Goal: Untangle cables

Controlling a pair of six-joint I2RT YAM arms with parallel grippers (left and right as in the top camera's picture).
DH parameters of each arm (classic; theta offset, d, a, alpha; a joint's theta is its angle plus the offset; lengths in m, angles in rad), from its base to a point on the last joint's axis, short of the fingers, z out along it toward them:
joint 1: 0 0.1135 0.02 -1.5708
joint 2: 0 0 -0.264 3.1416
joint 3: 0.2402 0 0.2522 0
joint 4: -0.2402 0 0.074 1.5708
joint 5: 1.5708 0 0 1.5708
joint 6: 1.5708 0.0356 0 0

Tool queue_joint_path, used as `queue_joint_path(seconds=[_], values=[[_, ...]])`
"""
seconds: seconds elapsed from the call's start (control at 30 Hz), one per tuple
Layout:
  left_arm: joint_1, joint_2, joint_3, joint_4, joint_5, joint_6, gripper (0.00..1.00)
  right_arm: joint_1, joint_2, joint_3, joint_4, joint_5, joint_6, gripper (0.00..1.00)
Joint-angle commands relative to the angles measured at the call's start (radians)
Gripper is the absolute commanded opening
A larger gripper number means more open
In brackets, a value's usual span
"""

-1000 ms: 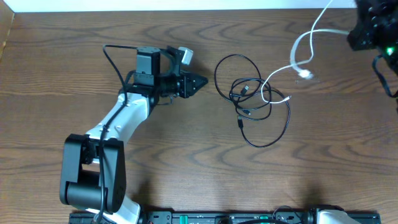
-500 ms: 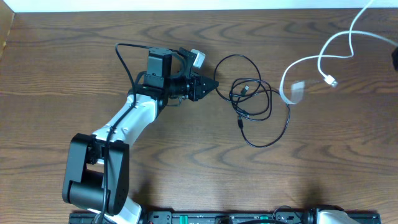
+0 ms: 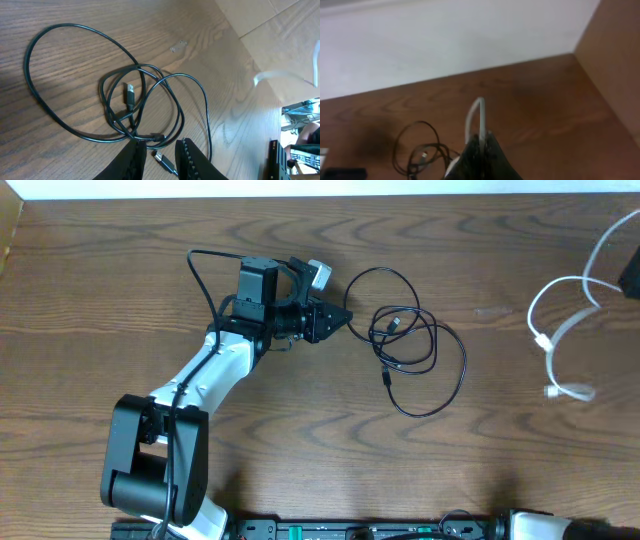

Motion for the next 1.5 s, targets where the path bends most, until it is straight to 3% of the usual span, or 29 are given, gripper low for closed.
queue_joint_path(seconds=[0.0,0.37,0.6,0.77,1.1,1.47], values=[[-0.002,-0.003,0.000,0.000,0.019,0.002,0.26,-0.051,0.052,0.019,-0.010,0.009,0.016,0.01],[-0.002,-0.003,0.000,0.001,0.019,0.002,0.26,-0.353,0.248,0.019,-0.010,0.008,0.106,0.01],[-0.001,-0.003,0.000,0.004,0.020,0.002,0.27,-0.569,0.237,0.035,-0.013,0.002,0.149,0.01],[-0.001,-0.003,0.000,0.005,0.100,0.002,0.30,-0.702,0.203,0.044,-0.019,0.001,0.155,0.01],[-0.001,-0.003,0.000,0.008,0.098,0.003,0.30,-0.737,0.187,0.045,-0.014,0.067,0.209,0.01],[0.042,-0.003,0.000,0.012,0.137,0.006,0.30,-0.759,0.329,0.036,-0.086,0.219,0.294,0.01]])
